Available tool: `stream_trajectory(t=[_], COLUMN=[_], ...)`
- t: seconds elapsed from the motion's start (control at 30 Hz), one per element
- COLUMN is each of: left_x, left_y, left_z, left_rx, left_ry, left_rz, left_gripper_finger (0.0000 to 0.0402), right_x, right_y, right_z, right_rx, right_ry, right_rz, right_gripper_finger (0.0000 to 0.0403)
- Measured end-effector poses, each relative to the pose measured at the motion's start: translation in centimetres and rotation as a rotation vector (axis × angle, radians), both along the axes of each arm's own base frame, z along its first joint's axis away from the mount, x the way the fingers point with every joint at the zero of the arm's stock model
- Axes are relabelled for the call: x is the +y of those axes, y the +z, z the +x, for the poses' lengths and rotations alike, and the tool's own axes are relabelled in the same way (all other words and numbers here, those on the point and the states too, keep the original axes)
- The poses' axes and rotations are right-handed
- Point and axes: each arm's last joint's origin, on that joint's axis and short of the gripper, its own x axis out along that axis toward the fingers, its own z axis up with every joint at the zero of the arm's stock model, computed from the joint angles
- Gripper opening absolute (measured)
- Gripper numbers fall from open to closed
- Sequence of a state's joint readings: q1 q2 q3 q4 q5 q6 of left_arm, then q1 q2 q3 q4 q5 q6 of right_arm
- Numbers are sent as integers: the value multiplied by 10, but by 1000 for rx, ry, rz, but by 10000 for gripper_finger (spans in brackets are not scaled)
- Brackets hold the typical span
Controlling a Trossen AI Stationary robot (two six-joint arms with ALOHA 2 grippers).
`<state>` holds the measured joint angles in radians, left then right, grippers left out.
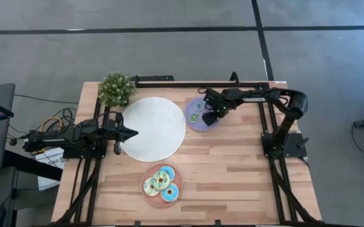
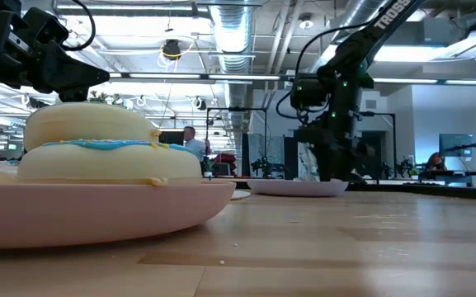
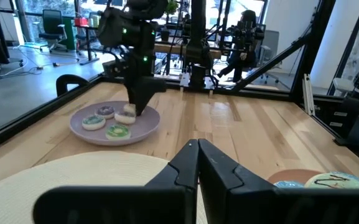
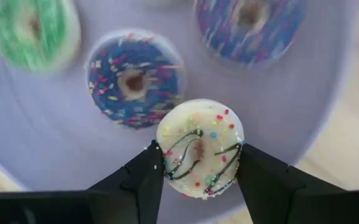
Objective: Pick & Place donuts
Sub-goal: Put the small white donut on the purple plate
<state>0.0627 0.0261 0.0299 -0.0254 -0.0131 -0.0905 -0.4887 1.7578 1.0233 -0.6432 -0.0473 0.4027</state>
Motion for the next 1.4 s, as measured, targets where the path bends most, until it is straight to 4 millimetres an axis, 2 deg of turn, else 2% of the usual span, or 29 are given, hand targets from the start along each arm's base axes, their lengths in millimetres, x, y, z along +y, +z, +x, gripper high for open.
stream_trajectory(t=[0.3,0.47,0.73,1.17,1.4], left_x=[0,0,0,0,0], left_y=[0,0,0,0,0], left_z=[0,0,0,0,0], left_rx=[0,1,0,1,1], left_ry=[0,0,0,0,1], left_rz=[0,0,0,0,0], left_gripper_finger=[0,0,0,0,0], right_x=[0,1,8,10,10], right_y=[20,20,4,7,13], right_z=[-1,-2,2,2,3], right_rx=[-79,-69,0,0,21], right_ry=[-20,-16,9,-8,-12], right_rz=[-51,-45,-8,-22,-12], right_gripper_finger=[177,177,178,236,239])
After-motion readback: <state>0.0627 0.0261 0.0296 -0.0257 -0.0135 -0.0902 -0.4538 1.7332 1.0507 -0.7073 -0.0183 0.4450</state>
